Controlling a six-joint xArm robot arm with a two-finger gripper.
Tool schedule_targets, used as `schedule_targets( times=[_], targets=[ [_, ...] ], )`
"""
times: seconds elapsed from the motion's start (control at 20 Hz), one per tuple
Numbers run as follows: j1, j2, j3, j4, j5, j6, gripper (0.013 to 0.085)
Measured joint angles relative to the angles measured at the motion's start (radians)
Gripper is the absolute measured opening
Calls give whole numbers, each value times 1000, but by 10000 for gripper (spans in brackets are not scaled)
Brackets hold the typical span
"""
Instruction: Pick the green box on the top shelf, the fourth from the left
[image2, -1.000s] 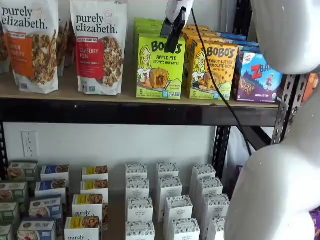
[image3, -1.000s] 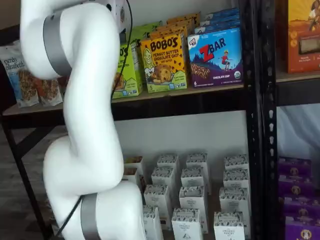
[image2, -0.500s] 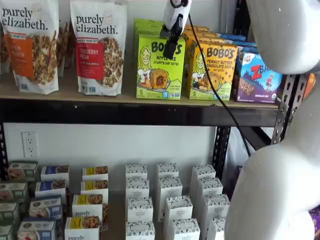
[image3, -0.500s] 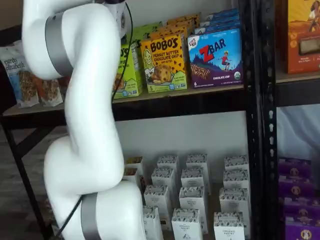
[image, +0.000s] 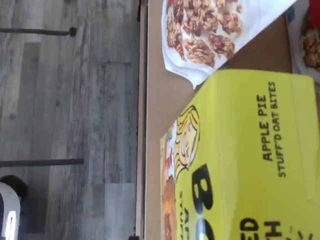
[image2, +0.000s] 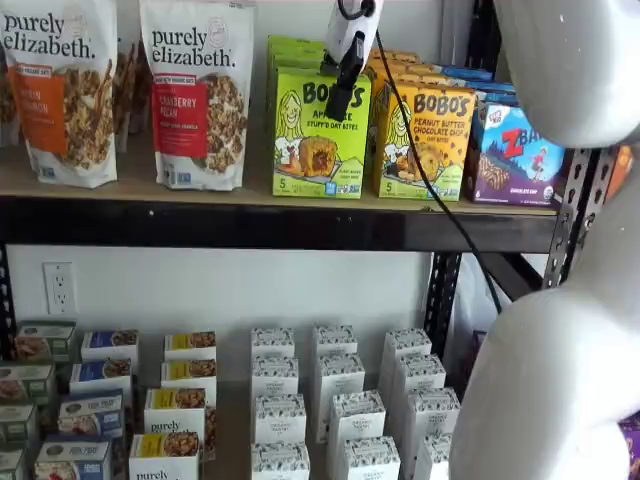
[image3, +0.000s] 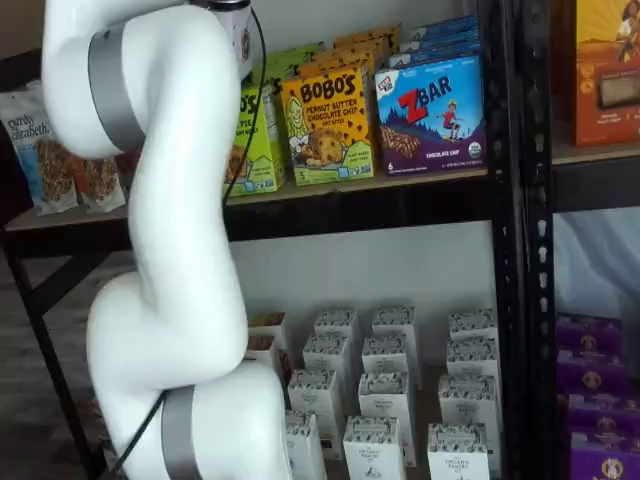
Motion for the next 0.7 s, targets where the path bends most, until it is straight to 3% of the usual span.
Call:
schedule_targets(
  times=[0.35,0.45,0.55,0.65,0.7],
  targets=[
    [0,-7,13,-1,-14,-1,850],
    [0,-9,18,-2,-17,-1,770],
    [0,-10,22,0,-20,-2,770],
    [0,-11,25,2,-21,-3,690],
    [0,-12,26,2,-22,-3,690]
  ],
)
